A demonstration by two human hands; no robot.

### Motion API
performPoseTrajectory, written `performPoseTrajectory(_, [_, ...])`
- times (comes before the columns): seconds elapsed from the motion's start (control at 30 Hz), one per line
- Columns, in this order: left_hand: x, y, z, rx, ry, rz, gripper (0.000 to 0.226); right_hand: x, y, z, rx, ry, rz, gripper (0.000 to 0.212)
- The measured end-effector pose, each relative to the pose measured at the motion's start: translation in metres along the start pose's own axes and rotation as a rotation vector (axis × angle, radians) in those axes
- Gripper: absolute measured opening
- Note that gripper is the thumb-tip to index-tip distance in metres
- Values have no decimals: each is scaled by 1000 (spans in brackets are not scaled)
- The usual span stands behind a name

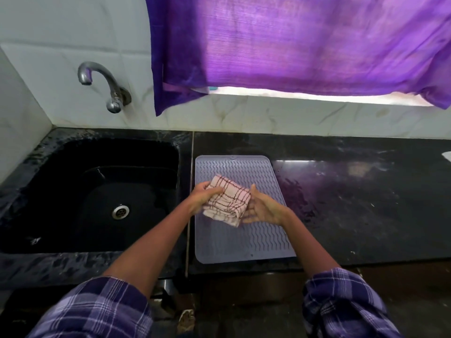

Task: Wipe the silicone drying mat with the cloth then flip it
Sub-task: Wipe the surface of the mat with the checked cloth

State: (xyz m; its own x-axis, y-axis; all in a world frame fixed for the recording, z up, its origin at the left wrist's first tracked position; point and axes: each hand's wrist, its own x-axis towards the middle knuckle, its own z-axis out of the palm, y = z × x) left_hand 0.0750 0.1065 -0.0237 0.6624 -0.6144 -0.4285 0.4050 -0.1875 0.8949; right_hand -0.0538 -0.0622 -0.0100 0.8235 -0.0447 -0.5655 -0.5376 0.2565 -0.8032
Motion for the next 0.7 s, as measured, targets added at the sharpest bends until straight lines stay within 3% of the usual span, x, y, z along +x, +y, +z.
performPoseTrajectory(0.13, [7,3,1,-67,-86,-69,13,14,1,10,151,-18,-69,73])
performPoseTrajectory(0.27, [16,12,3,-6,-126,-47,34,31,8,17,456,-4,-118,48])
performPoseTrajectory(0.47, [29,13,-9,471,-248,-214,49,53,1,20,117,170,-17,42])
performPoseTrajectory(0.6, [48,15,-6,418,-174,-56,43,69,-10,13,241,126,-24,32])
performPoseTrajectory(0.7, [65,16,-13,543,-147,30,48,80,-31,9,21,155,41,37])
